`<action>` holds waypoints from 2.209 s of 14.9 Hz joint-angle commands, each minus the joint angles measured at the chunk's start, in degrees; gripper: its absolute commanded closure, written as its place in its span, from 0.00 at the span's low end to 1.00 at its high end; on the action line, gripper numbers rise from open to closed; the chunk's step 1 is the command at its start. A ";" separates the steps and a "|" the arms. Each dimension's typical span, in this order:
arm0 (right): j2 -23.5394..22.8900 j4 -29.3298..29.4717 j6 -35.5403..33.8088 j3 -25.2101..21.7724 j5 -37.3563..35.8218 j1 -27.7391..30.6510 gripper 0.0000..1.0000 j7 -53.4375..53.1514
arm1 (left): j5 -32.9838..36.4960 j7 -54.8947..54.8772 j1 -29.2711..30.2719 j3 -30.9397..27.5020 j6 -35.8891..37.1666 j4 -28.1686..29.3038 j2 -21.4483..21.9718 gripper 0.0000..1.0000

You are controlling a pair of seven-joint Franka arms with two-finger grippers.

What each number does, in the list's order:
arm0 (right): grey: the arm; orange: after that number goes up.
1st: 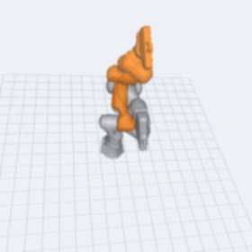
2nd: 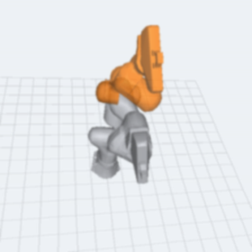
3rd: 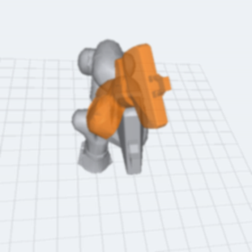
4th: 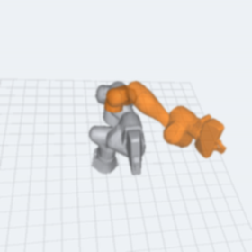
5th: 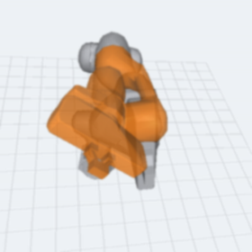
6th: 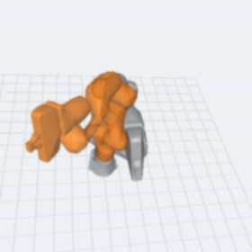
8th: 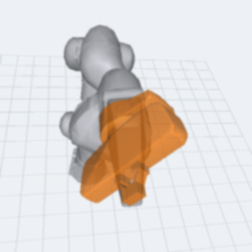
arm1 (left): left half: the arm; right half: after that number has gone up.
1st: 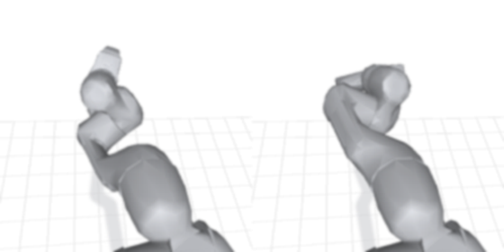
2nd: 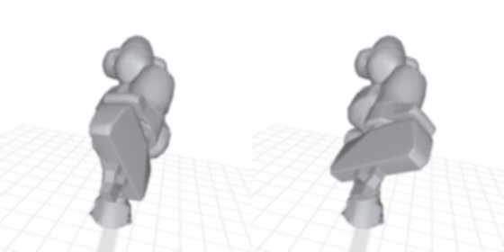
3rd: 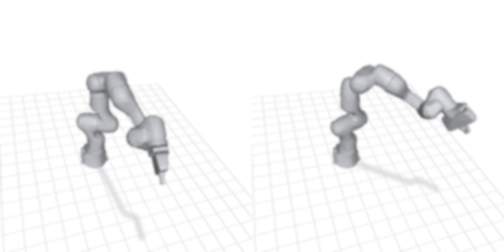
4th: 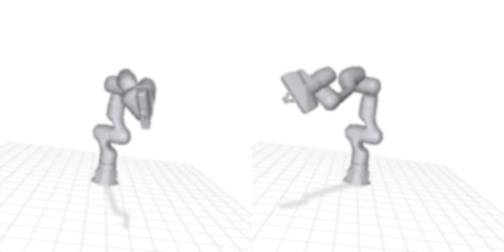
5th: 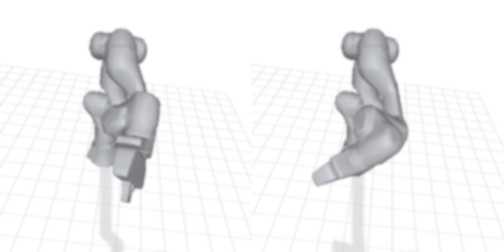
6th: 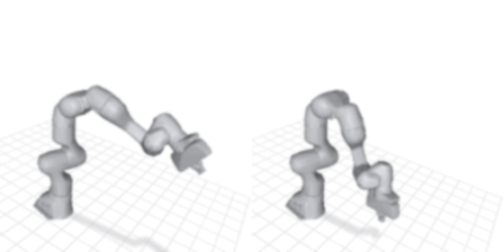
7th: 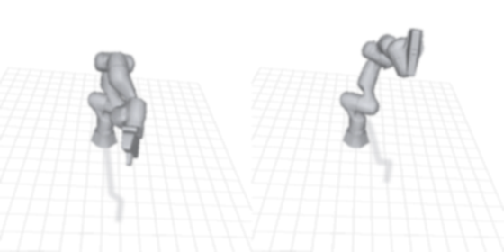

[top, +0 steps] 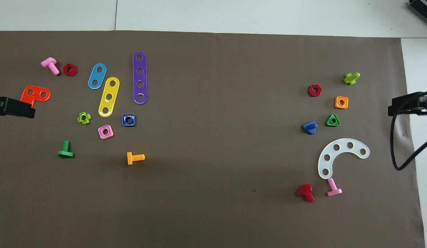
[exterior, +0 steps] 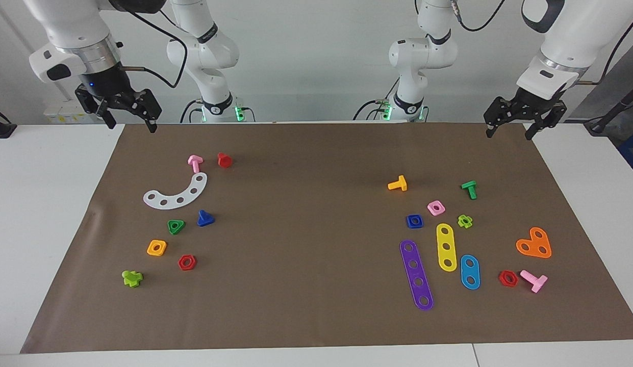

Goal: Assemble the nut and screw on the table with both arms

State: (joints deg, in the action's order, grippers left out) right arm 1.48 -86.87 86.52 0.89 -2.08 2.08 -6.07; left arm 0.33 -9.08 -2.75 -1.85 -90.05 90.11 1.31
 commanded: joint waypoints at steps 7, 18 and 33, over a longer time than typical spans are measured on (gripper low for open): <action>1.16 -3.48 2.07 0.69 0.76 0.56 0.00 2.73 | -0.77 -0.23 0.73 0.44 0.40 1.56 1.59 0.00; -3.75 -28.16 33.52 0.60 3.22 -3.12 0.00 8.08 | -0.77 -0.23 0.73 0.44 0.40 1.56 1.59 0.00; -9.99 -39.69 52.61 0.60 2.87 -4.63 0.12 20.13 | -0.77 -0.23 0.73 0.44 0.40 1.56 1.59 0.00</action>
State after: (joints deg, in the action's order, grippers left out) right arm -9.05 -125.19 137.20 1.18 -0.13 -3.28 11.76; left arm 0.33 -9.08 -2.75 -1.85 -90.03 90.11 1.31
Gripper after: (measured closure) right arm 0.088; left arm 0.000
